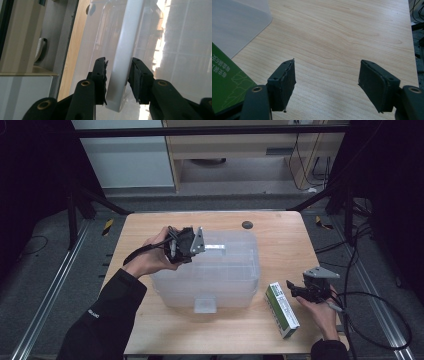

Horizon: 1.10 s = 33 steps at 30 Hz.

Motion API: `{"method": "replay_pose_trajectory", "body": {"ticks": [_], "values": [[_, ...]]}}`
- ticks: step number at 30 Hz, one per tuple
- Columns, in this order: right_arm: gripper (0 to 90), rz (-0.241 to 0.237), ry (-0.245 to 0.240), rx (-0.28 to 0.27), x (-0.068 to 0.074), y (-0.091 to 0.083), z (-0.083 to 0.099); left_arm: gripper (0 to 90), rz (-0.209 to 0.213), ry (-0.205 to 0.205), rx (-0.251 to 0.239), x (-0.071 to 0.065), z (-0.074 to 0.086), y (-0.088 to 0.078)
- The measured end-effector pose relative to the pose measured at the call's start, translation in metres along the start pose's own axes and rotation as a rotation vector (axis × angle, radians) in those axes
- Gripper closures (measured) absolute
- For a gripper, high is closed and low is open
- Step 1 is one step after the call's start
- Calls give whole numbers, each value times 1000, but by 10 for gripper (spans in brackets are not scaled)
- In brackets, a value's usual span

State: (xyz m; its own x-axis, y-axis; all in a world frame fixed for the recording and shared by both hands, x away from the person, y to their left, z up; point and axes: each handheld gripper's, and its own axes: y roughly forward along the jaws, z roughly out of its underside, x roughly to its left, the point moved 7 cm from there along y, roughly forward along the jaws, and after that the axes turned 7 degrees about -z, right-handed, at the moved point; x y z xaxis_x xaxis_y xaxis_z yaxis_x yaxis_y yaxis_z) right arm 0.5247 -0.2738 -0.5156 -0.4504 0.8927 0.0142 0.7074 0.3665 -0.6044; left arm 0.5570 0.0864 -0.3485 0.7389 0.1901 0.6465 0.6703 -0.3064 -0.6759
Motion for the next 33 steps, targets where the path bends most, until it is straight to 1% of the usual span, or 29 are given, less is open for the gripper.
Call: {"method": "replay_pose_trajectory", "body": {"ticks": [2, 4, 7, 8, 10, 13, 16, 20, 22, 23, 27, 28, 33], "values": [[299, -1, -2, -4, 0, 0, 0, 680, 6, -11, -2, -1, -1, 0], [299, 0, 1, -1, -1, 0, 0, 687, 6, 0, 5, -1, -2, 0], [300, 2, 2, 1, -2, 0, 0, 704, 1, 4, -2, -1, -2, 1], [301, 1, 2, -1, -1, 0, 0, 705, -3, 10, 6, -1, -2, 1], [302, 0, 3, 0, 0, 0, 0, 708, 0, 9, 11, -1, -2, 0], [306, -6, 11, 3, 1, 0, 0, 712, -2, 17, 14, -1, -3, 1], [311, -7, 1, 0, 0, 1, 0, 716, -1, 25, 19, -1, -3, 1], [314, -7, 2, 13, 0, 0, 4, 717, 0, 24, 21, -1, -4, 1], [319, -5, -6, 4, -1, 0, 4, 717, -4, 29, 20, -1, -4, 0], [321, -8, 1, 4, 0, 0, 3, 718, -4, 22, 15, -2, -4, 0], [345, -16, -13, 5, 2, 1, 2, 721, -5, 29, 16, -1, -4, 0], [352, -17, -10, 5, 2, 1, 2, 724, -8, 39, 20, -2, -4, -1], [389, -27, 0, -7, 1, -2, 1, 728, -11, 50, 30, -2, -5, -1]]}}
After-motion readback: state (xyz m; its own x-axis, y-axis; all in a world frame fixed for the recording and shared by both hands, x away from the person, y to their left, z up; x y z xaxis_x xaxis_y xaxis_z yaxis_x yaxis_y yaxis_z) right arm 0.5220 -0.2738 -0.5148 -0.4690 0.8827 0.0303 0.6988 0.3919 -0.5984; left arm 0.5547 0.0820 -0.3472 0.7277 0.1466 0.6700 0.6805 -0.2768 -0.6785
